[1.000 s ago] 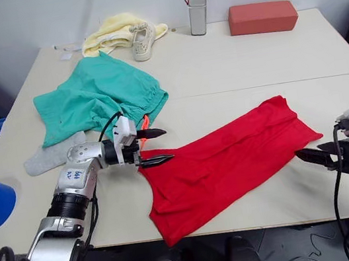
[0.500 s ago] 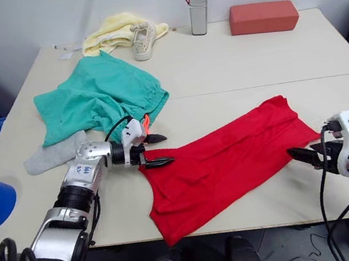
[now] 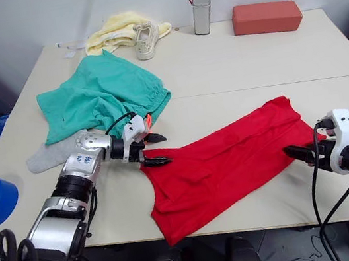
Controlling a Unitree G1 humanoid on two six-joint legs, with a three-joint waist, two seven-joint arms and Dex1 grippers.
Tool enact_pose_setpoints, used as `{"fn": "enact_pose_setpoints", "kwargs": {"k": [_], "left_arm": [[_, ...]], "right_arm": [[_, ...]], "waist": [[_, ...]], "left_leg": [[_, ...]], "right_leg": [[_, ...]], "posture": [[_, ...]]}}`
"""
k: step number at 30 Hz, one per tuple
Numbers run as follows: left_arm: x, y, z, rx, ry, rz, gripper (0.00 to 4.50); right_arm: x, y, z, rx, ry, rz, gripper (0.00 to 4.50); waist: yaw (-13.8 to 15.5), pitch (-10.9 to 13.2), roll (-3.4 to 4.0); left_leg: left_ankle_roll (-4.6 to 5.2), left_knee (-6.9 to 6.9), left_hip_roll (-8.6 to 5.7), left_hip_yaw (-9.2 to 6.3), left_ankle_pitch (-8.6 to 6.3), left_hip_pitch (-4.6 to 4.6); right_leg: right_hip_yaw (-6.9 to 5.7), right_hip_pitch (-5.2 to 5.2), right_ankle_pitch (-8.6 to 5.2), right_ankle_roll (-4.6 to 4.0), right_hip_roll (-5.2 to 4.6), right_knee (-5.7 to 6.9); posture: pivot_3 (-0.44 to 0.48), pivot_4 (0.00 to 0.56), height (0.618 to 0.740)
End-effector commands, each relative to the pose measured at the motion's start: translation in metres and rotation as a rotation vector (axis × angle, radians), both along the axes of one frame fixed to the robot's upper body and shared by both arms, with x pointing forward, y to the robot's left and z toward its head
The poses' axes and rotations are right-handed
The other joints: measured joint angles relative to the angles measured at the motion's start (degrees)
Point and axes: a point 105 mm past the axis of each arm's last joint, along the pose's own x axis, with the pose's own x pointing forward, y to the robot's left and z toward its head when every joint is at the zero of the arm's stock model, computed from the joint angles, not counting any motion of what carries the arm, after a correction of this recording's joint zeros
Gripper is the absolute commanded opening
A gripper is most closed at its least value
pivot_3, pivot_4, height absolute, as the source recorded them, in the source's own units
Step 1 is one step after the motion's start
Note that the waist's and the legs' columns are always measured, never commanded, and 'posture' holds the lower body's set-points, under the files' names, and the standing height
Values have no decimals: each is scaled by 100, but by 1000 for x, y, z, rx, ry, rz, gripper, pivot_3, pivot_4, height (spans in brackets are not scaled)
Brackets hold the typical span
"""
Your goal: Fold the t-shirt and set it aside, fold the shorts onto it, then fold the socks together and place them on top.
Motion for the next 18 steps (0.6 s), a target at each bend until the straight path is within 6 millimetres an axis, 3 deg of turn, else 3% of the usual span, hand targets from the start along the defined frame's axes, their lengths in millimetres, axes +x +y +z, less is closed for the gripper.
{"fn": "enact_pose_setpoints", "kwargs": {"k": [1, 7, 11, 18], "left_arm": [[-4, 2, -2, 31, 30, -27, 4500], [-4, 2, 1, 17, 20, -25, 4500], [-4, -5, 18, -100, -9, -43, 4500], [-3, -32, 39, -179, 8, -93, 4500]], "right_arm": [[2, -1, 1, -18, -10, -2, 4455], [6, -1, 3, -16, -25, -2, 4455], [4, 2, 19, 25, -100, 57, 4455], [-37, 27, 28, 89, -50, 197, 4455]], "waist": [[0, -1, -2], [0, -10, -16], [0, -9, -17], [48, -8, -20]], "left_leg": [[0, 0, 0, 0, 0, 0], [2, 2, 0, 0, 0, 1], [3, 2, 0, 0, -1, 1], [9, 2, 0, -5, -4, -9]], "right_leg": [[0, 0, 0, 0, 0, 1], [1, 0, 0, 0, 0, 3], [2, 0, 0, 0, 0, 2], [-4, -1, 2, 3, 0, 2]], "posture": [[0, 150, 740], [0, 150, 740], [0, 150, 740], [0, 150, 740]]}}
